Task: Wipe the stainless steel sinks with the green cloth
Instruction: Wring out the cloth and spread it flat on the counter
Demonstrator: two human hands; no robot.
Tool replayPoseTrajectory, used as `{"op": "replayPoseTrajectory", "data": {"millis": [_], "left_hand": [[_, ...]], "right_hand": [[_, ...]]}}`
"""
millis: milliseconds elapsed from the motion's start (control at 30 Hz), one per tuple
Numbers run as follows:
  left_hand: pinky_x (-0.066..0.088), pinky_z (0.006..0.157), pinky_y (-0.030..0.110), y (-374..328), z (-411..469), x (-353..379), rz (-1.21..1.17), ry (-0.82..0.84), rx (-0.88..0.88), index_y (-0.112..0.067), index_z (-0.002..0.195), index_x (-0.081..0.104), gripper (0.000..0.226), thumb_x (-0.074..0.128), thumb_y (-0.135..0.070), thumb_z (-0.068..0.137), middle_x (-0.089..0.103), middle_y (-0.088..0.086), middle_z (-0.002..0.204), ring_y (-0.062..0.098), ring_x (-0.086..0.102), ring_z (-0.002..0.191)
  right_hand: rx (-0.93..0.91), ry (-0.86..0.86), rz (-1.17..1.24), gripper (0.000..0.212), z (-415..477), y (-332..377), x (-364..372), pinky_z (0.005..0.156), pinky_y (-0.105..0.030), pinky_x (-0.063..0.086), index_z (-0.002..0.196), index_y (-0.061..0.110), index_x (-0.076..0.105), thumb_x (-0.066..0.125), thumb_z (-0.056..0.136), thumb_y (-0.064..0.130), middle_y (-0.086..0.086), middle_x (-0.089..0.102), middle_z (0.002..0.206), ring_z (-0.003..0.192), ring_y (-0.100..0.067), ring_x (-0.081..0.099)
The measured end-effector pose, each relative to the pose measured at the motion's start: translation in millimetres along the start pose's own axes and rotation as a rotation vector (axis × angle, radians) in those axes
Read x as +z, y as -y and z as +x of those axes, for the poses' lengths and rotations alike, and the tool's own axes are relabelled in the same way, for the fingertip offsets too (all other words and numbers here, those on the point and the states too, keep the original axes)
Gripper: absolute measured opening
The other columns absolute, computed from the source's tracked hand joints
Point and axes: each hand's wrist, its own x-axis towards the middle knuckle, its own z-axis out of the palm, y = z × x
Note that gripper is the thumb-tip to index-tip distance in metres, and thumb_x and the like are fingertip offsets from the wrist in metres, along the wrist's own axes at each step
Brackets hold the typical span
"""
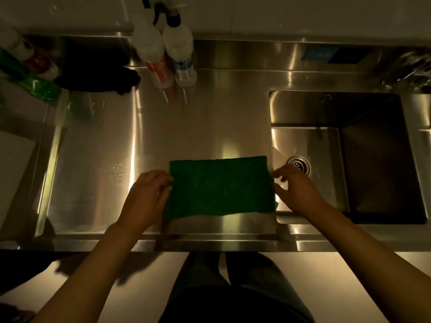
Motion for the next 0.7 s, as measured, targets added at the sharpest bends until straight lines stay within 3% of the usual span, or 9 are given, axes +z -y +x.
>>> {"op": "replayPoseTrajectory", "data": {"millis": [100, 167, 367, 533, 700], "left_hand": [[0.047, 0.091, 0.038, -5, 46, 3, 0.037, -0.015, -0.062, -0.019, 0.128, 0.067, 0.032, 0.069, -0.025, 0.097, 0.063, 0.008, 0.126, 0.032, 0.056, 0.112], [0.047, 0.090, 0.042, -9, 72, 5, 0.066, 0.005, -0.093, -0.019, 0.122, 0.072, 0.028, 0.072, -0.028, 0.095, 0.063, 0.009, 0.127, 0.035, 0.055, 0.113], [0.047, 0.080, 0.044, -2, 90, 13, 0.222, -0.012, -0.050, -0.013, 0.098, 0.081, 0.013, 0.072, -0.021, 0.094, 0.071, 0.010, 0.112, 0.037, 0.061, 0.103], [0.043, 0.081, 0.045, 16, 81, 15, 0.275, -0.042, -0.122, -0.015, 0.096, 0.076, 0.011, 0.065, -0.014, 0.097, 0.064, 0.012, 0.107, 0.038, 0.058, 0.100], [0.045, 0.081, 0.044, 7, 85, 17, 0.106, -0.075, -0.126, -0.012, 0.101, 0.071, 0.012, 0.064, -0.022, 0.099, 0.063, 0.010, 0.105, 0.036, 0.058, 0.100]], "right_hand": [[-0.006, -0.061, 0.012, 0.033, 30, 18, 3, 0.094, -0.040, 0.051, 0.126, 0.017, 0.065, 0.071, 0.094, 0.023, -0.007, 0.060, 0.126, 0.113, -0.026, 0.058], [0.032, -0.045, -0.004, 0.036, 52, 27, 4, 0.098, -0.048, 0.050, 0.128, 0.015, 0.065, 0.071, 0.094, 0.025, -0.011, 0.059, 0.126, 0.115, -0.031, 0.057], [0.002, 0.011, -0.121, 0.016, 74, 31, 12, 0.091, -0.046, 0.051, 0.107, 0.016, 0.075, 0.068, 0.094, 0.021, -0.008, 0.064, 0.109, 0.105, -0.030, 0.061], [0.124, -0.115, -0.084, 0.010, 74, 7, 0, 0.087, -0.046, 0.052, 0.097, 0.016, 0.078, 0.072, 0.092, 0.021, -0.007, 0.068, 0.097, 0.095, -0.029, 0.064], [0.131, -0.086, -0.027, 0.014, 77, 6, 5, 0.084, -0.038, 0.050, 0.102, 0.014, 0.077, 0.072, 0.093, 0.023, -0.010, 0.067, 0.102, 0.095, -0.029, 0.064]]}}
